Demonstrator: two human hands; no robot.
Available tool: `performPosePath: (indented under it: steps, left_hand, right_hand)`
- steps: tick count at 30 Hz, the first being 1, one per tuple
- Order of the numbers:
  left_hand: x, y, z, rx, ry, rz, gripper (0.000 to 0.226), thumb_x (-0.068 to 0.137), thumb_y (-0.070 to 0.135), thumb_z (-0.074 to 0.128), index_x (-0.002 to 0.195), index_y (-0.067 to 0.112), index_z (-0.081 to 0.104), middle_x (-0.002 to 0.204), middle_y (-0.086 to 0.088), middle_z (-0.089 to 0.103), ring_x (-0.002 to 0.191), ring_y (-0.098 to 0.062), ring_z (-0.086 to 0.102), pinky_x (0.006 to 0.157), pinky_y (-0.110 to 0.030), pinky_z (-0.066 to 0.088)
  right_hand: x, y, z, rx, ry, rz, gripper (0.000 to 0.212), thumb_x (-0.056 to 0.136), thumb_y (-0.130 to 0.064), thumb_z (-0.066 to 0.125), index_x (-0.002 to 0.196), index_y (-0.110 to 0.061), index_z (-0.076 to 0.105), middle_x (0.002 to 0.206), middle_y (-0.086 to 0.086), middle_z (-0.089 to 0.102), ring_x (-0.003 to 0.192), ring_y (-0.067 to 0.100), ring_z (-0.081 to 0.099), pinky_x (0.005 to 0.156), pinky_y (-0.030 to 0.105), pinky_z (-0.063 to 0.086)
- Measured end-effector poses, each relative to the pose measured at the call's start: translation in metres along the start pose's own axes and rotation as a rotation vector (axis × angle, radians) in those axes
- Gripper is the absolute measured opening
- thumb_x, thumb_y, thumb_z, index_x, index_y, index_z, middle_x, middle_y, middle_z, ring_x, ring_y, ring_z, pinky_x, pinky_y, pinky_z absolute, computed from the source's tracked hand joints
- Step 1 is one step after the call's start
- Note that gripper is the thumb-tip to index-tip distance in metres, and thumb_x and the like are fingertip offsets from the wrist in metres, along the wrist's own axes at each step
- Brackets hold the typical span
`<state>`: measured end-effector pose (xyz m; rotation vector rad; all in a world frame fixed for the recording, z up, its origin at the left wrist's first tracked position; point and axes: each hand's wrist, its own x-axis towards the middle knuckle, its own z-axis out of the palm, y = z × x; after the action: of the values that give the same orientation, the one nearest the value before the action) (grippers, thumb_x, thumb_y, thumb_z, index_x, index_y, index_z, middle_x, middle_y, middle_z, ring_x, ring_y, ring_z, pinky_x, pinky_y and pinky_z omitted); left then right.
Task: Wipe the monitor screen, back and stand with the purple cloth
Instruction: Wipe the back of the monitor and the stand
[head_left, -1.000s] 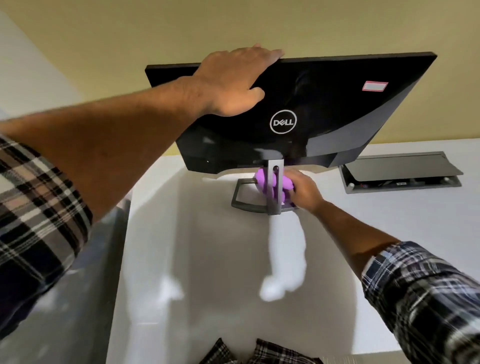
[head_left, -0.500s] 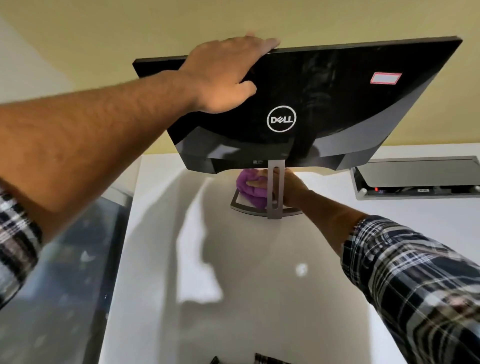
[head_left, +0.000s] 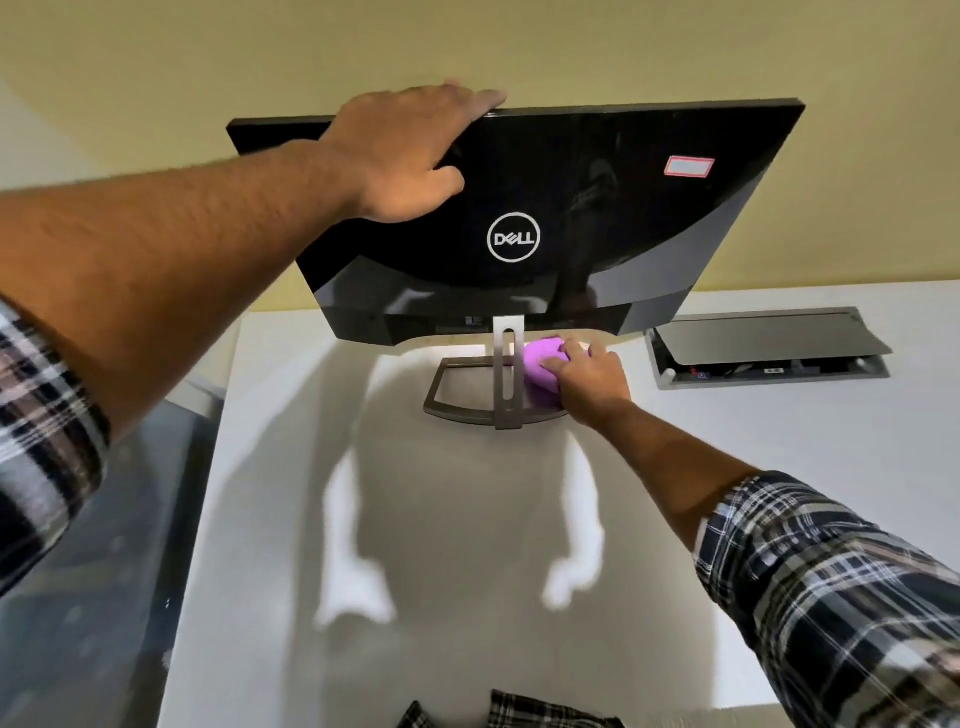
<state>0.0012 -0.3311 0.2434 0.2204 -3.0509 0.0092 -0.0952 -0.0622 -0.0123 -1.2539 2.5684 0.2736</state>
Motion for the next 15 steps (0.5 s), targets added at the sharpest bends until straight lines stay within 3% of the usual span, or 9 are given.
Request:
performPosePath:
  steps: [2, 6, 10, 13, 15]
  left_hand:
    - [0.000, 0.000, -0.001, 0.001, -0.015, -0.003, 0.076, 0.097, 0.034, 0.054, 0.158, 0.036, 0.010, 0.165, -0.004, 0.027, 0.151, -0.023, 0.026, 0.114, -0.054, 0.035]
    - [-0.003, 0.002, -0.003, 0.000, -0.017, 0.014, 0.076, 0.096, 0.035, 0.055, 0.158, 0.035, 0.011, 0.163, -0.002, 0.031, 0.149, -0.025, 0.031, 0.110, -0.055, 0.040]
    - [-0.006, 0.003, -0.006, 0.002, -0.003, 0.033, 0.076, 0.095, 0.035, 0.054, 0.158, 0.034, 0.012, 0.163, -0.002, 0.031, 0.150, -0.023, 0.030, 0.110, -0.053, 0.040]
    - [-0.007, 0.002, -0.007, 0.000, 0.003, 0.029, 0.076, 0.095, 0.034, 0.055, 0.158, 0.034, 0.013, 0.161, -0.002, 0.034, 0.147, -0.024, 0.034, 0.107, -0.053, 0.042]
    - [-0.006, 0.002, -0.008, 0.002, 0.004, 0.038, 0.076, 0.095, 0.034, 0.055, 0.158, 0.033, 0.013, 0.161, -0.002, 0.034, 0.148, -0.024, 0.034, 0.107, -0.053, 0.042]
  right_hand:
    - [-0.012, -0.010, -0.004, 0.003, -0.043, 0.110, 0.056, 0.095, -0.036, 0.072, 0.147, -0.031, 0.053, 0.153, 0.012, 0.047, 0.130, 0.038, 0.051, 0.105, 0.042, 0.047]
    - [-0.028, -0.010, -0.022, 0.218, -0.075, 0.359, 0.038, 0.095, -0.039, 0.065, 0.128, -0.019, 0.066, 0.127, 0.009, 0.065, 0.113, 0.034, 0.063, 0.093, 0.040, 0.052]
    - [-0.045, 0.010, -0.039, 0.341, -0.135, 0.396, 0.031, 0.102, -0.039, 0.051, 0.110, -0.013, 0.066, 0.108, 0.010, 0.071, 0.094, 0.029, 0.064, 0.079, 0.037, 0.049]
    - [-0.052, 0.015, -0.039, 0.478, 0.047, 0.416, 0.028, 0.100, -0.028, 0.053, 0.119, -0.016, 0.069, 0.108, 0.009, 0.066, 0.095, 0.033, 0.062, 0.080, 0.039, 0.049]
    - [-0.053, 0.007, -0.037, 0.544, 0.083, 0.398, 0.046, 0.093, -0.019, 0.058, 0.138, -0.023, 0.063, 0.122, 0.015, 0.061, 0.107, 0.042, 0.062, 0.090, 0.046, 0.053]
